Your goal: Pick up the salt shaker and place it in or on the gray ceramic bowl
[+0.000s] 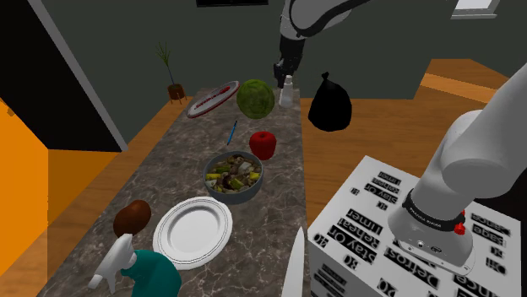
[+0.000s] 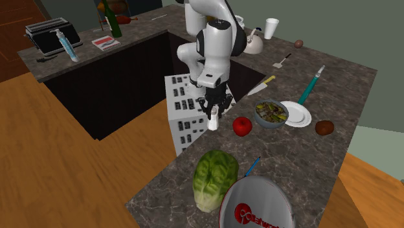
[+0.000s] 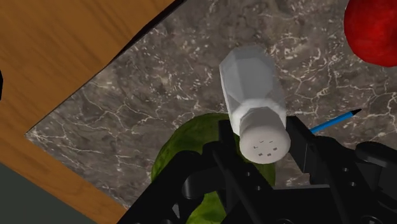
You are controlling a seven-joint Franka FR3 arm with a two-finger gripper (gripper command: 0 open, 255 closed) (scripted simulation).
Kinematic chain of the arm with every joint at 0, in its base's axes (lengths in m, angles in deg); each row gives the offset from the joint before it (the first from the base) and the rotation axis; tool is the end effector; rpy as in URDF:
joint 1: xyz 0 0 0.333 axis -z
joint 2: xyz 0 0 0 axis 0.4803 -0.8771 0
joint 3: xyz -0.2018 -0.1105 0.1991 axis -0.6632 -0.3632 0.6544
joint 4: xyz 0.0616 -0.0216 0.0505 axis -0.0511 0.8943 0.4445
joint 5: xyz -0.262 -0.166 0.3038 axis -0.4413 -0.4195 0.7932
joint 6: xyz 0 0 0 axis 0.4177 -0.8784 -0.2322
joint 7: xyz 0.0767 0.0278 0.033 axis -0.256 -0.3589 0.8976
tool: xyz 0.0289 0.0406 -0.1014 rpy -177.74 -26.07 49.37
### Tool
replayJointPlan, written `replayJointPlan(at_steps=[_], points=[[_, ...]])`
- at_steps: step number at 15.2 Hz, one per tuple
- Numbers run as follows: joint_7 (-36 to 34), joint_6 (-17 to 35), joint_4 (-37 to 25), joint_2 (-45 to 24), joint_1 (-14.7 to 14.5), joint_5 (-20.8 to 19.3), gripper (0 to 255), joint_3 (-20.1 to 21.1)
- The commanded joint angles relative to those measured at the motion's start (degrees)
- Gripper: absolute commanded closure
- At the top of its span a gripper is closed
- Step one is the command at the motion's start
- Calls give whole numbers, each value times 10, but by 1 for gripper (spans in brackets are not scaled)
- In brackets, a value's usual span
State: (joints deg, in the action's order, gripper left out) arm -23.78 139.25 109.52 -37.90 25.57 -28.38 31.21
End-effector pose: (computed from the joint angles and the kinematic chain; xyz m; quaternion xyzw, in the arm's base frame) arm 0.5560 -0.0199 0.4610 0.9930 0.0319 0.1108 0.0262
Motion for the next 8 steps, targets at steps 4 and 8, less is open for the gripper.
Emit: replayJointPlan(at_steps=[4,8], points=[[2,-41,-32,9,0,1,255,1],[-42,-52,-27,23,-16,-4,255,28]])
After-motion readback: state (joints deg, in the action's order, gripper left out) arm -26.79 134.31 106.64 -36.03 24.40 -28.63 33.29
